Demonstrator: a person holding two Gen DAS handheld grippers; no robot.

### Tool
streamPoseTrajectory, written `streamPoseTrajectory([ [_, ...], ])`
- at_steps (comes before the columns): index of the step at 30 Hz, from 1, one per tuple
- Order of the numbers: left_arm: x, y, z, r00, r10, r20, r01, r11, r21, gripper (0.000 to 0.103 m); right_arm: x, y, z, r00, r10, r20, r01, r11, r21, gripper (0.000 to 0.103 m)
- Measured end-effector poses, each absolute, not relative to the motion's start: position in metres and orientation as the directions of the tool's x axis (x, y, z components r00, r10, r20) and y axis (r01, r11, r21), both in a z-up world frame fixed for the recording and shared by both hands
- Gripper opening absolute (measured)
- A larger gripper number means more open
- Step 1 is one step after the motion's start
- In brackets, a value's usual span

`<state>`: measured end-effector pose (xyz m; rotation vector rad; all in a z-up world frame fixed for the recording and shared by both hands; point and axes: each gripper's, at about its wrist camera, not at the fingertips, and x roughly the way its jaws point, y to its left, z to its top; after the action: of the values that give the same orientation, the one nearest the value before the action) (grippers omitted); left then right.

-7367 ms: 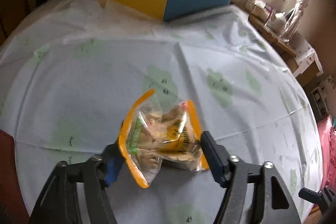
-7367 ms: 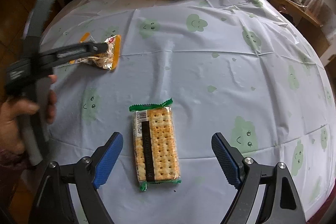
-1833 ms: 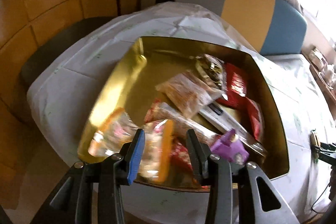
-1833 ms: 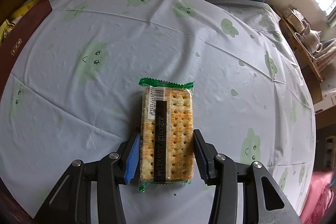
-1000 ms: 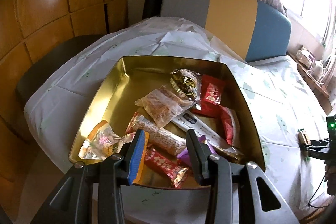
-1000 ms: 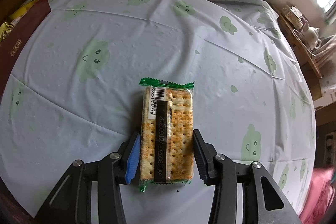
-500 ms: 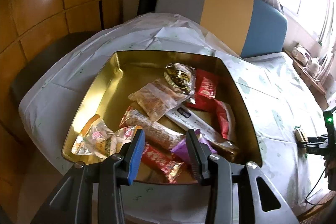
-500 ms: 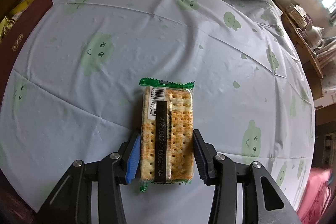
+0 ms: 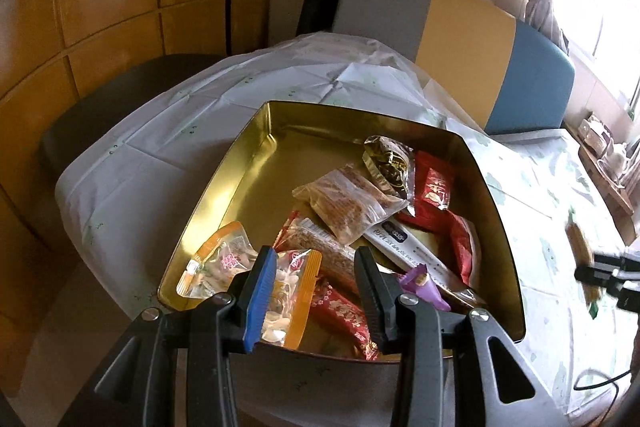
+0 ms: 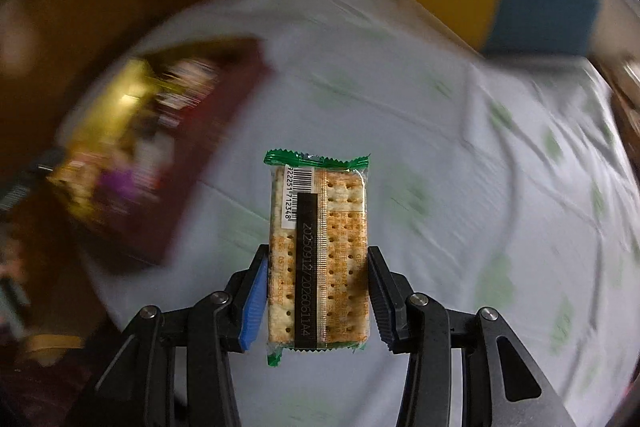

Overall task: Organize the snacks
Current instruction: 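Carry the green-topped cracker packet into the gold tray and release it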

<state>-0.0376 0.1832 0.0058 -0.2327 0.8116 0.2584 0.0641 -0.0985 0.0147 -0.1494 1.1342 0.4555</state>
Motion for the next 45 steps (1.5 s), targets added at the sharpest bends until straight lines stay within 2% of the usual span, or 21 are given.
streamPoseTrajectory([
  [4,-0.039,0.184,0.006,0.664,0.134,-0.736,-0.311,0.944,-0.109,0.041,0.065,-0.037,0.047,0.36,0.402,-0.842,-0.538,0.827,0.165,0.046],
  [8,-0.041,0.189,0.004,0.662,0.131,-0.738,-0.316,0.942,-0.117,0.041,0.067,0.017,0.053,0.333,0.462,-0.822,-0.612,0.769,0.185,0.046],
  [17,-0.044,0.201,-0.005,0.646,0.139,-0.75,-0.343,0.931,-0.122,0.041,0.094,0.082,-0.035,0.204,0.354,-0.913,-0.622,0.767,0.159,0.047],
  [22,-0.043,0.202,-0.008,0.643,0.134,-0.754,-0.343,0.931,-0.126,0.041,0.091,0.074,-0.031,0.209,0.391,-0.896,-0.611,0.768,0.193,0.064],
  [26,-0.04,0.198,-0.009,0.642,0.127,-0.756,-0.333,0.934,-0.126,0.041,0.081,0.066,-0.023,0.22,0.407,-0.886,-0.629,0.753,0.19,0.064],
  [27,-0.039,0.196,-0.008,0.642,0.128,-0.756,-0.33,0.936,-0.123,0.041,0.078,0.068,-0.025,0.208,0.406,-0.89,-0.635,0.748,0.192,0.06],
  [28,-0.039,0.196,-0.008,0.642,0.128,-0.756,-0.329,0.936,-0.121,0.041,0.074,0.071,-0.03,0.217,0.382,-0.898,-0.641,0.75,0.164,0.048],
  [29,-0.039,0.195,-0.007,0.643,0.128,-0.755,-0.328,0.937,-0.121,0.041,0.071,0.075,-0.031,0.243,0.348,-0.906,-0.642,0.757,0.119,0.047],
  [37,-0.042,0.186,0.002,0.657,0.138,-0.741,-0.306,0.947,-0.094,0.041,0.073,0.083,-0.041,0.311,0.288,-0.905,-0.621,0.783,0.036,0.047],
  [45,-0.046,0.175,0.007,0.668,0.131,-0.733,-0.283,0.955,-0.087,0.041,0.063,0.079,-0.034,0.312,0.303,-0.901,-0.612,0.789,0.054,0.049],
])
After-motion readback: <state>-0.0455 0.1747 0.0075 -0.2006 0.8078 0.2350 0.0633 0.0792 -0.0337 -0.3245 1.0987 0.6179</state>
